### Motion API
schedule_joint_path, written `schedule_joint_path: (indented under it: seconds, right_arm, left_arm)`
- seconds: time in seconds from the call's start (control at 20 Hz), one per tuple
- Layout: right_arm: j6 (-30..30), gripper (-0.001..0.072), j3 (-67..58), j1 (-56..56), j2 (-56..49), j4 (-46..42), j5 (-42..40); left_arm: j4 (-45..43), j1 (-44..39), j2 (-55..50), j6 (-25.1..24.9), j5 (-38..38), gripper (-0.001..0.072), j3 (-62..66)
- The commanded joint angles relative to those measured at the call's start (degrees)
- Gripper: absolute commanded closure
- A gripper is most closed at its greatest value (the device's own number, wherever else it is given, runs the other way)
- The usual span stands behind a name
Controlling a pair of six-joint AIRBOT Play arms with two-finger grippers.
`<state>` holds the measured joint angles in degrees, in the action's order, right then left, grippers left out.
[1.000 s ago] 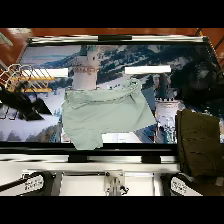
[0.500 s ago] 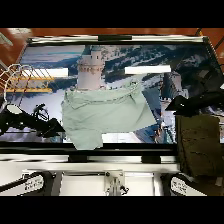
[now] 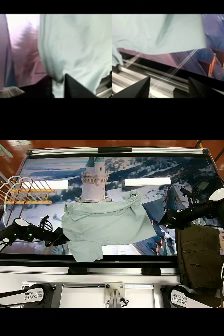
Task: Fold the shirts.
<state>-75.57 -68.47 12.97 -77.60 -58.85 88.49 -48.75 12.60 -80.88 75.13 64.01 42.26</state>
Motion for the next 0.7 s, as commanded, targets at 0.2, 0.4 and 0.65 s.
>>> schedule_joint_path:
  seconds: [0.2,0.4,0.65]
  right_arm:
    - [0.3,0.0038,3.1,-0.2,-7.9,-3.2,-3.7]
    - [0.5,0.0039,3.1,-1.0,-14.0,-3.9,-6.5]
    - [1.5,0.0110,3.1,-3.5,-19.1,-0.9,-12.0]
  left_arm:
    - [3.1,-1.1,1.1,-5.1,4.3,0.0673,3.1]
    - [3.1,-1.1,4.8,-6.1,4.9,0.0673,7.2]
    - [3.3,-1.2,5.9,-5.9,4.6,0.0673,12.4]
